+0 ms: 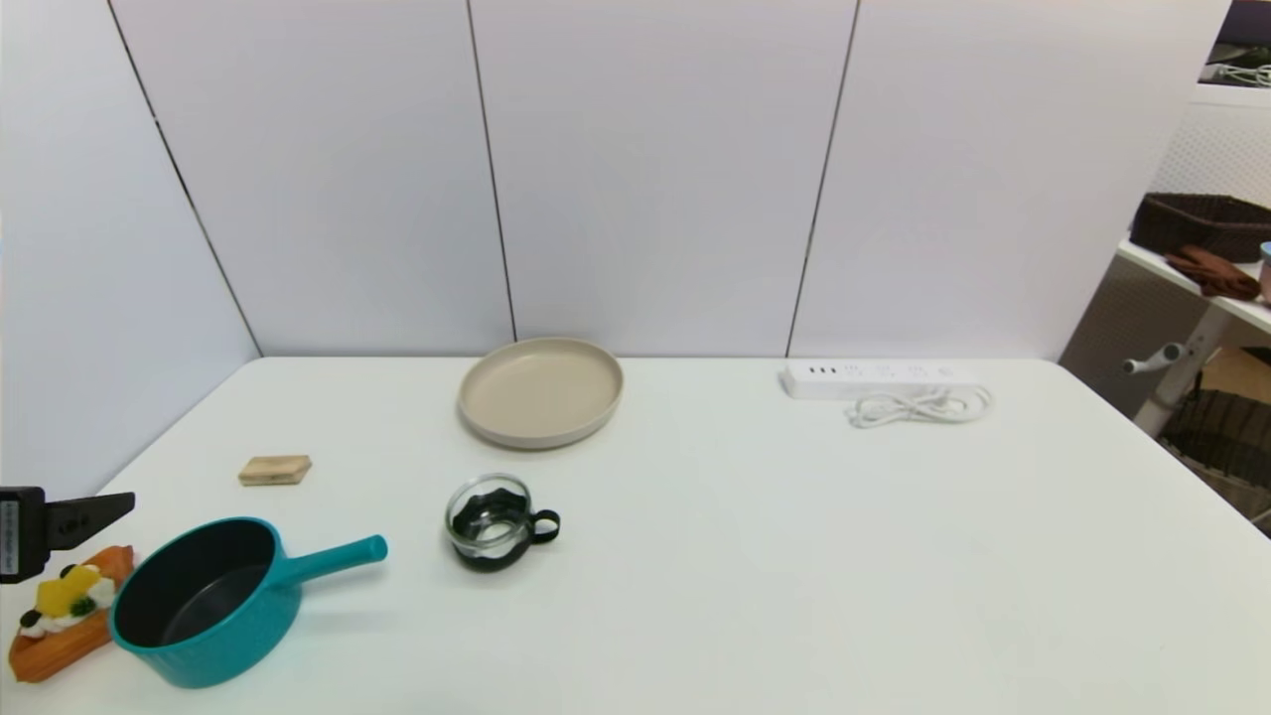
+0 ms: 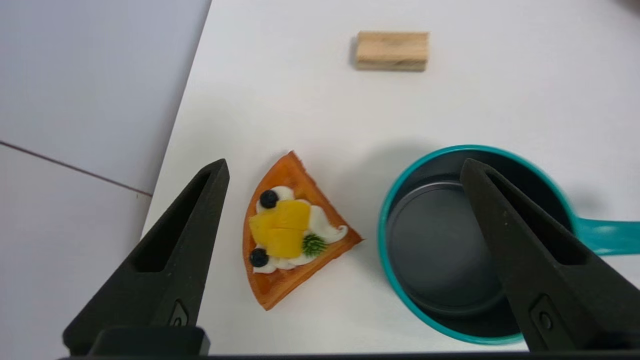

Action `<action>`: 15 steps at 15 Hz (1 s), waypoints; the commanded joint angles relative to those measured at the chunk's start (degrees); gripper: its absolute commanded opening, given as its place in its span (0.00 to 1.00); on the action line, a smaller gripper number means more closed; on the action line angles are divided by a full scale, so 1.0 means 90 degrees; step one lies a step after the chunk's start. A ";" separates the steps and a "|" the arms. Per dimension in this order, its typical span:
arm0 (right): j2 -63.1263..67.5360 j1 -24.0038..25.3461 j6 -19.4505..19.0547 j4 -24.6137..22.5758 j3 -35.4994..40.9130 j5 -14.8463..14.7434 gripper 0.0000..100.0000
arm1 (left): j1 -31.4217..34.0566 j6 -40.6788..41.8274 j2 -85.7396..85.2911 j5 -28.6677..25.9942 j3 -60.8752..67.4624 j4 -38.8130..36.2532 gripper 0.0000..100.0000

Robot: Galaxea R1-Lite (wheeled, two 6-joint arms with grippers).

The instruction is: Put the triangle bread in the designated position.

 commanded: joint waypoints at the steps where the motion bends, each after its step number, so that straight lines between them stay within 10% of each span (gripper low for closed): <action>1: 0.0000 0.0002 0.0001 -0.0002 0.0000 0.0000 1.00 | -0.1725 -0.0297 -0.2664 -0.0026 0.0622 -0.0012 1.00; 15: 0.0010 0.0002 0.0001 -0.0002 0.0000 0.0000 1.00 | -0.2555 -0.0873 -0.7322 0.0941 0.4020 -0.0178 1.00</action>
